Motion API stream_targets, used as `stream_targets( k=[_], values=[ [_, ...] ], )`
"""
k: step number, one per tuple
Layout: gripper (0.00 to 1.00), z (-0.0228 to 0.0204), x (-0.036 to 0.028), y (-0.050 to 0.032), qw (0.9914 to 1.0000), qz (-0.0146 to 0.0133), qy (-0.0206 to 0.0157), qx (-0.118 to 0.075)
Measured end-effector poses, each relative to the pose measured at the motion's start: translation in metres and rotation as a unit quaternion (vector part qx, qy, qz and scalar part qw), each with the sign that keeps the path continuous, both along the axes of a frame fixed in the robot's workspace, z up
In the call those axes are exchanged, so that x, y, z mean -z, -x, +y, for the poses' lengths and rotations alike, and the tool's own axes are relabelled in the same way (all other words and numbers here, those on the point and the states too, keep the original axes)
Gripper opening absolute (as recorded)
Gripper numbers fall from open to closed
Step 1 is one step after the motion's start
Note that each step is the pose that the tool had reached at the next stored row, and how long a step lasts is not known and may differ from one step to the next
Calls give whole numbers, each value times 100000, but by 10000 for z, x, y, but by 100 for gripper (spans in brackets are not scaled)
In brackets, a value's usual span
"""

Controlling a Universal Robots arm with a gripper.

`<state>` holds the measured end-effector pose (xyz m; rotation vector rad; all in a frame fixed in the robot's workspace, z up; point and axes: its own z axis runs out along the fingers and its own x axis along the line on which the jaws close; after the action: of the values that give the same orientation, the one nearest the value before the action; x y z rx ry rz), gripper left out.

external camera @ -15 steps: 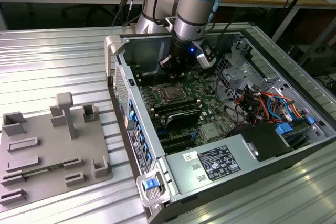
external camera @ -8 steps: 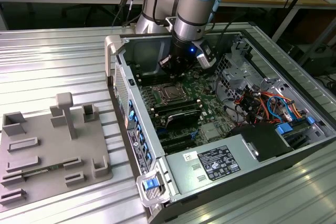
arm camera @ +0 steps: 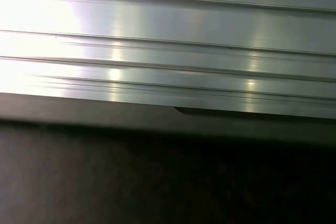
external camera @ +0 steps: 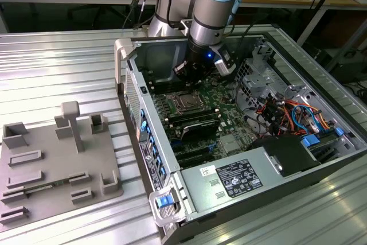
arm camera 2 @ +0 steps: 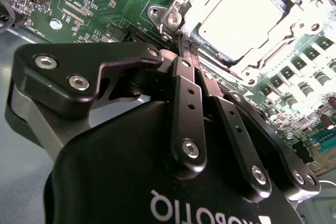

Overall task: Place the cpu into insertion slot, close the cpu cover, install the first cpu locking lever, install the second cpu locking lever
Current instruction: 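Install the first cpu locking lever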

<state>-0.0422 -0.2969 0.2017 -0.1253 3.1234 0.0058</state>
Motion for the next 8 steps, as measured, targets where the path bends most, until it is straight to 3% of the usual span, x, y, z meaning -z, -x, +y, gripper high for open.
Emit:
stream_targets(
  k=[8],
  values=[
    [11,12,-3,0,99999,-6,-493,13]
  ],
)
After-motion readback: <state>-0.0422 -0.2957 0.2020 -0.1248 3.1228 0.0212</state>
